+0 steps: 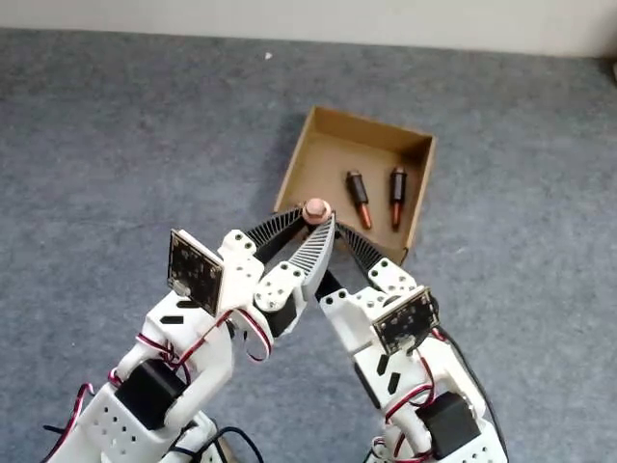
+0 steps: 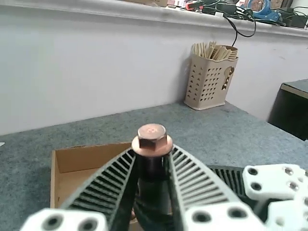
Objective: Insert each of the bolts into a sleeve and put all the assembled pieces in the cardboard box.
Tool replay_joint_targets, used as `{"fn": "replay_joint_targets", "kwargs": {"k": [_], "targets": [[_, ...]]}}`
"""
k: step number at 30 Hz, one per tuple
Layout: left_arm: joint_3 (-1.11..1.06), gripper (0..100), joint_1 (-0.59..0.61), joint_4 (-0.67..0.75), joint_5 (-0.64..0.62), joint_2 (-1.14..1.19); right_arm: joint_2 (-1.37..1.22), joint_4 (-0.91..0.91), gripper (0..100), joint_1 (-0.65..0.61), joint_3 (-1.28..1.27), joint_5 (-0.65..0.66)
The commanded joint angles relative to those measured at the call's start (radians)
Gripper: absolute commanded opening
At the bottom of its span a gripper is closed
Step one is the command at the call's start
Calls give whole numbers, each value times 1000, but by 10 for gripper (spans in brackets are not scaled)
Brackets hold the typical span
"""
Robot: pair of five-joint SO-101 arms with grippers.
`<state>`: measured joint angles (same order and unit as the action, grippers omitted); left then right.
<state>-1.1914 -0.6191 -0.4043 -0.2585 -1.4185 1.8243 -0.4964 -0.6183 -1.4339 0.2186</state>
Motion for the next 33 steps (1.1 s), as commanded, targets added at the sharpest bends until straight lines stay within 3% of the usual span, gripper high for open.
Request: {"fn": "replay_joint_targets", "kwargs": {"k": [1, 7, 12, 21, 28, 33], "targets": [[8, 98, 2, 6, 49, -18, 12, 36, 5, 47, 33, -14], [10, 111, -2, -34, 178, -18, 12, 36, 5, 99, 2, -14], [12, 197, -5, -164, 183, -27, 12, 35, 5, 101, -15, -14], [41, 197, 7, -282, 186, -28, 12, 35, 5, 102, -85, -9], [140, 194, 171, -407, 181, -28, 12, 41, 5, 260, -116, -14], [134, 79, 326, -407, 187, -28, 12, 36, 5, 303, -127, -15]]}}
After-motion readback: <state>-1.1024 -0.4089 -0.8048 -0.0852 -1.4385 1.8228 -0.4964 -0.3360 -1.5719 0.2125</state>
